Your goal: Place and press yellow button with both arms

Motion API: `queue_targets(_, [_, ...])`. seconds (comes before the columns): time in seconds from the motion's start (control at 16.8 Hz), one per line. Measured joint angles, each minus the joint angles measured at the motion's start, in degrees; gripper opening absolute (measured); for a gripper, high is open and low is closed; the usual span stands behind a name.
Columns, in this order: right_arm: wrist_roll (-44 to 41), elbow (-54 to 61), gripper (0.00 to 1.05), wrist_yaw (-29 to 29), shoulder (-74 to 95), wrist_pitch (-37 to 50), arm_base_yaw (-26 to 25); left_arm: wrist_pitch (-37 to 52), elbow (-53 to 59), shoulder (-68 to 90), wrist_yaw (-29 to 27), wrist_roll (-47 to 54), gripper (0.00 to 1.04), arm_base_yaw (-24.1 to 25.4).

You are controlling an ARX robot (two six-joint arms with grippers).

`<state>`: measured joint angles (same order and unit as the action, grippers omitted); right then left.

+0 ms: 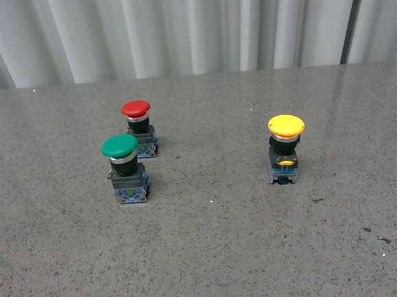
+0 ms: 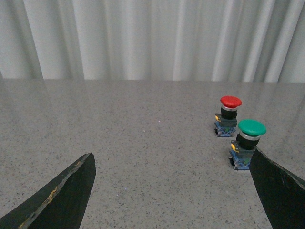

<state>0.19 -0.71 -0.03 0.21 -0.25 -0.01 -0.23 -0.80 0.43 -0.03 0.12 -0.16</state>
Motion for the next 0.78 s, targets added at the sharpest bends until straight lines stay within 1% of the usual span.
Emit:
queue_targets(0.12, [0.0,0.0,0.98,0.0,0.0,0.0,0.0,0.0,0.0,0.0,0.0,0.0,0.98,0.0])
queue_targets(0.18, [1.5,0.0,0.98,-2.4,0.3,0.9,-0.7,0.0,0.0,0.0,0.0,0.0,0.98,0.0])
queue_targets(0.24, [4.9,-0.5,0.98,-7.0,3.3,5.6,-0.7,0.0,0.0,0.0,0.1,0.0,0.98,0.0])
queue_targets(0.3, [7.7,-2.4,0.98,-7.5,9.1,11.0,2.4,0.0,0.0,0.0,0.0,0.0,0.98,0.0])
queue_targets(0.36, [8.4,-5.7,0.98,-7.5,17.0,19.3,6.2,0.0,0.0,0.0,0.0,0.0,0.98,0.0])
queue_targets(0.48, [8.2,-13.0,0.98,-7.5,34.0,34.4,10.7,0.0,0.0,0.0,0.0,0.0,0.98,0.0])
queue_targets(0.54, [7.7,-16.5,0.98,-7.6,42.6,40.1,12.8,0.0,0.0,0.0,0.0,0.0,0.98,0.0])
queue_targets(0.6, [7.6,-20.4,0.98,-7.7,51.1,43.8,14.4,0.0,0.0,0.0,0.0,0.0,0.98,0.0])
queue_targets(0.66, [7.5,-24.0,0.98,-7.7,57.7,44.7,15.9,0.0,0.0,0.0,0.0,0.0,0.98,0.0])
queue_targets(0.78, [6.5,-33.1,0.98,-7.7,72.0,43.6,19.8,0.0,0.0,0.0,0.0,0.0,0.98,0.0])
